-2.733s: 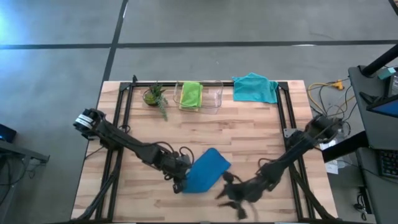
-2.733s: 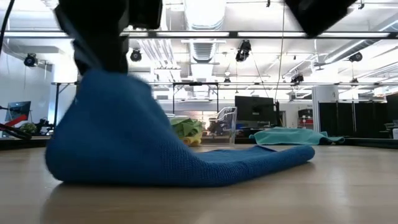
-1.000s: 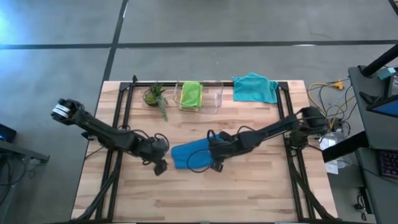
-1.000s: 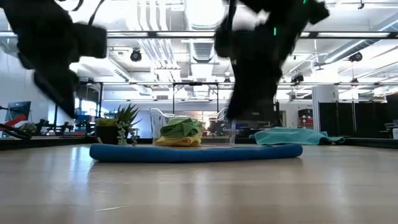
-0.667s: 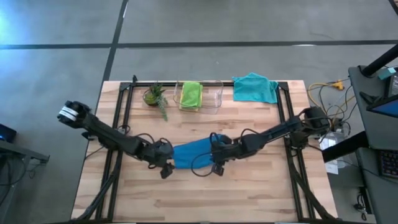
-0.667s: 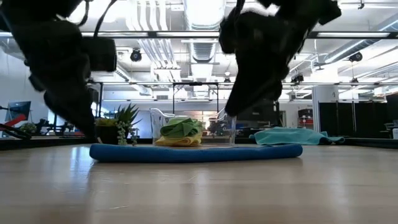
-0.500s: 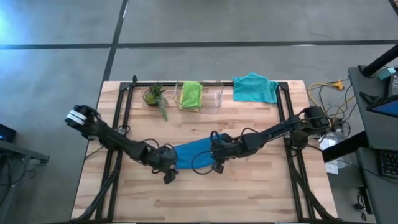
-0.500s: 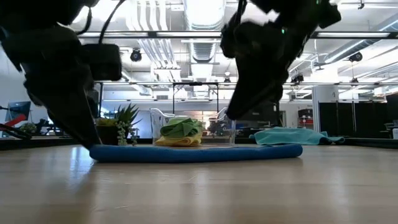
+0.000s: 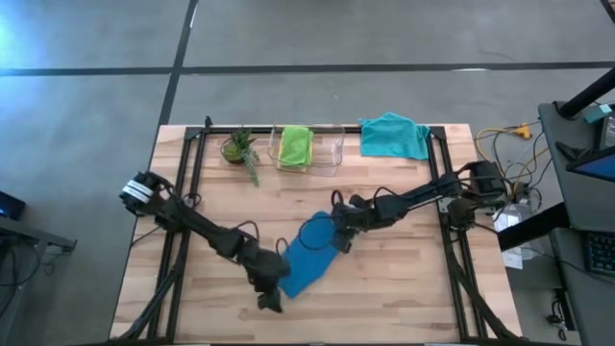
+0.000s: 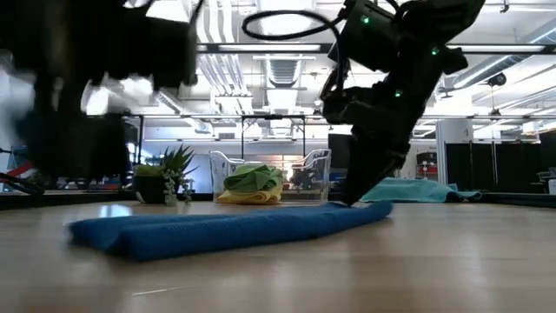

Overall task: Fold microfiber towels
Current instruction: Fold the bottom blue towel

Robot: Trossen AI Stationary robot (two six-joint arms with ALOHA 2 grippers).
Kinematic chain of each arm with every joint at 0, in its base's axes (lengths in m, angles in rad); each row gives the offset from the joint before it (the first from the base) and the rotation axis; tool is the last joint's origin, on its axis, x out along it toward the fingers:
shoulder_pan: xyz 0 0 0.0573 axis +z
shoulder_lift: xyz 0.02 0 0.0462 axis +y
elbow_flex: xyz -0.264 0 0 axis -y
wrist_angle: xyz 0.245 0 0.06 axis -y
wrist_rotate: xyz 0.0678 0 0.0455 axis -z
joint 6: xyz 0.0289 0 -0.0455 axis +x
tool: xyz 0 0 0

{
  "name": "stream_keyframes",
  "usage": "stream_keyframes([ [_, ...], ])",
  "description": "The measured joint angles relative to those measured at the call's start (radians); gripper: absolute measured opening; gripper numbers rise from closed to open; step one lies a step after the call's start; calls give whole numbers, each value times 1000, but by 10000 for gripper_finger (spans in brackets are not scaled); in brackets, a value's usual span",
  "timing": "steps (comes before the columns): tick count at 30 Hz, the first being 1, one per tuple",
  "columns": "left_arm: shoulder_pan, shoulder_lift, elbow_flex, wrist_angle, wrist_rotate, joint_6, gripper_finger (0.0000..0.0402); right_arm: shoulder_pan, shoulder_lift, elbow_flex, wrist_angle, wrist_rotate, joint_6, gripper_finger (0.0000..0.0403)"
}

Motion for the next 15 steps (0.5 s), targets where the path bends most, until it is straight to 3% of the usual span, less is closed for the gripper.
stream_keyframes([
  [2, 5, -42, 6, 87, -4, -75, 216, 2, -3, -4, -1, -41, -31, 63],
  [5, 10, -106, 2, 108, -93, -104, 189, 16, -14, -13, 7, -147, -57, 63],
  [11, 12, -202, -1, -121, -424, 10, 146, 147, -14, -58, 286, -370, -131, 63],
  [15, 13, -198, -4, -287, -439, 73, 123, 264, -14, -90, 496, -346, -236, 63],
])
